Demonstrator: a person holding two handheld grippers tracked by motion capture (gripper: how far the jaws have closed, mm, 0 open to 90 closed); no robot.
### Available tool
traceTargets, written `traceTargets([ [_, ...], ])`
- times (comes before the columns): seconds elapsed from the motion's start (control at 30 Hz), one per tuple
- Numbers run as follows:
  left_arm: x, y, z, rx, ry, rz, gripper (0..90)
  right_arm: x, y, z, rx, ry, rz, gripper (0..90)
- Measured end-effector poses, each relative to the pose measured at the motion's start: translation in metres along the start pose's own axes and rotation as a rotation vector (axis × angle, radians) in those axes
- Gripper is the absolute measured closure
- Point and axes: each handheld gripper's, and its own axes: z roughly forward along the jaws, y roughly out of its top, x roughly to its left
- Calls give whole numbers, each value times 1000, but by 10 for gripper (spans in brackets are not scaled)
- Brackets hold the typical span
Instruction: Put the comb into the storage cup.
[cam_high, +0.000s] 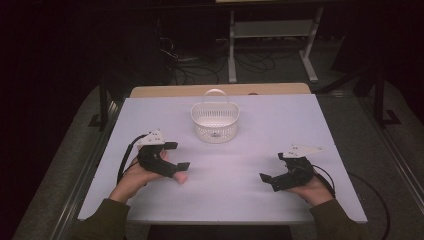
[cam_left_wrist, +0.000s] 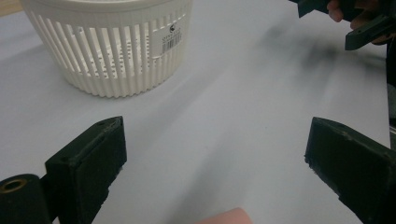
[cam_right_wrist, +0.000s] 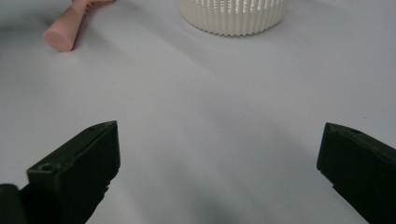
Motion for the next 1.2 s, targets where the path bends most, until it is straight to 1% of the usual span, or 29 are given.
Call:
traceTargets([
  [0.1, 0, 1, 3, 4, -2, -2, 81, 0, 0, 0, 3, 0, 1, 0],
  [0.2, -1, 2, 5, 5, 4, 0, 126, 1, 0, 0, 4, 2, -5, 0],
  [0.23, -1, 3, 6, 5, 5, 0, 126, 1, 0, 0, 4, 2, -5, 0],
  [0.33, -2, 3, 8, 4, -6, -3, 151, 1, 0, 0, 4, 3, -5, 0],
  [0.47, -5, 4, 13, 16, -14, 11, 218, 1, 0, 0, 4, 1, -6, 0],
  [0.5, -6, 4, 14, 19, -8, 13, 218, 1, 0, 0, 4, 1, -6, 0],
  [0.53, -7, 4, 14, 20, -3, 16, 255, 2, -1, -1, 5, 0, -7, 0],
  [0.57, -8, 4, 15, 18, -3, 14, 255, 2, -1, -1, 5, 0, -7, 0],
  [0.6, -8, 4, 15, 17, -2, 12, 306, 3, 0, -2, 1, 1, -8, 0],
  [0.63, -9, 4, 16, 19, 6, 6, 306, 3, 0, -2, 1, 1, -8, 0],
  [0.67, -8, 4, 17, 24, 9, 4, 331, 3, -1, -2, 1, 0, -7, 0],
  [0.7, -9, 4, 20, 35, -2, 9, 387, 3, -1, -2, 1, 0, -7, 0],
  [0.73, -9, 4, 20, 35, -2, 9, 408, 2, -1, -2, 1, 0, -8, 0],
  [0.77, -9, 4, 20, 40, 0, 11, 408, 2, -1, -2, 1, 0, -8, 0],
  [0.9, -10, 3, 24, 69, -3, 10, 507, 2, -1, -2, -1, -2, -6, 0],
  [0.93, -10, 3, 25, 70, -3, 5, 537, 2, -1, -2, 0, -2, -6, 0],
  [1.0, -10, 2, 25, 74, -2, -1, 567, 2, -1, -2, -1, -3, -7, 0],
  [1.03, -9, 2, 25, 77, -5, -3, 614, 2, -1, -2, 0, -2, -7, 0],
  [1.07, -9, 2, 25, 79, -6, -5, 614, 2, -1, -2, 0, -2, -7, 0],
  [1.13, -9, 2, 25, 80, -15, -10, 671, 2, -1, -1, 0, -1, -9, 0],
  [1.17, -10, 2, 25, 84, -17, -5, 694, 2, -1, -1, 1, -2, -8, 0],
  [1.2, -10, 2, 25, 87, -18, -1, 694, 2, -1, -1, 1, -2, -8, 0],
])
